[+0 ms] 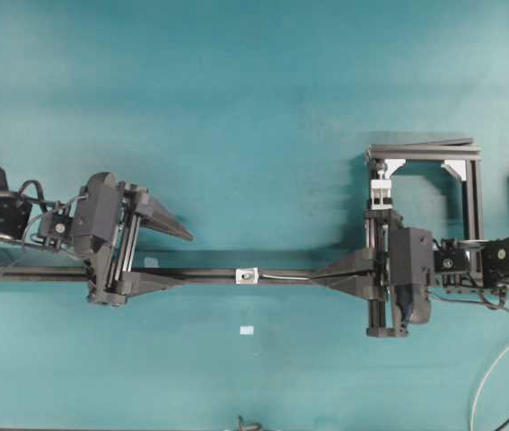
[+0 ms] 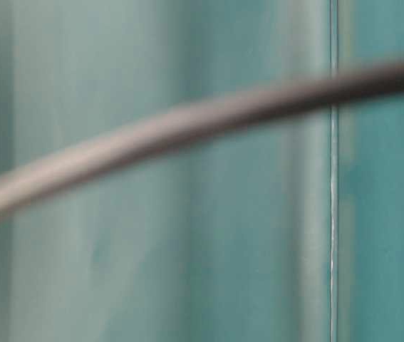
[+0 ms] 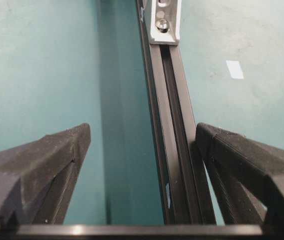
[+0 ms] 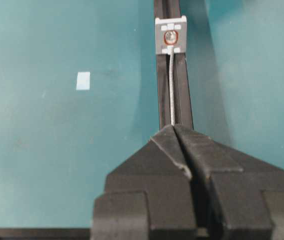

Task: Insert the wire through the hole in the metal fitting marked with a red label.
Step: 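Align the wire tip with the red-ringed hole in the bracket, then push the wire tip through the hole with the right gripper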

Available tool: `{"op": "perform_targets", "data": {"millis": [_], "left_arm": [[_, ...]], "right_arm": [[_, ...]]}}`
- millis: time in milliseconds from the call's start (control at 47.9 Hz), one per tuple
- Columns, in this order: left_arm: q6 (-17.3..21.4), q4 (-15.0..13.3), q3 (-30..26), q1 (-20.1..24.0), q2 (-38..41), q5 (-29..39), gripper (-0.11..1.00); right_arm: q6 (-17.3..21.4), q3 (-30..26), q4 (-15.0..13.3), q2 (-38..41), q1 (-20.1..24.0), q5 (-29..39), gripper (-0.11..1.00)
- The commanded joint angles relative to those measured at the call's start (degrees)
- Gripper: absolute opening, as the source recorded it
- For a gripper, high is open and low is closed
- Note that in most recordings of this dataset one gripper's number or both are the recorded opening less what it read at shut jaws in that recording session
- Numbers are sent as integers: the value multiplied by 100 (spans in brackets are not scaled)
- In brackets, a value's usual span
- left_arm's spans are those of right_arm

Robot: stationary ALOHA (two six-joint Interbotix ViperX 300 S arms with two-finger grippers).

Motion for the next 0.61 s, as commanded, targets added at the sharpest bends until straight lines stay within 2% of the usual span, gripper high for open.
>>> {"op": "perform_targets", "data": {"millis": [0,585], "left_arm": [[9,18,-70,-26,-105,-44,68],[9,18,-88,-26,-105,-44,68]], "right_arm": [[-9,-70,9,-62,26,-70,-1],[-35,-158,9,53,26,-167,-1]]}}
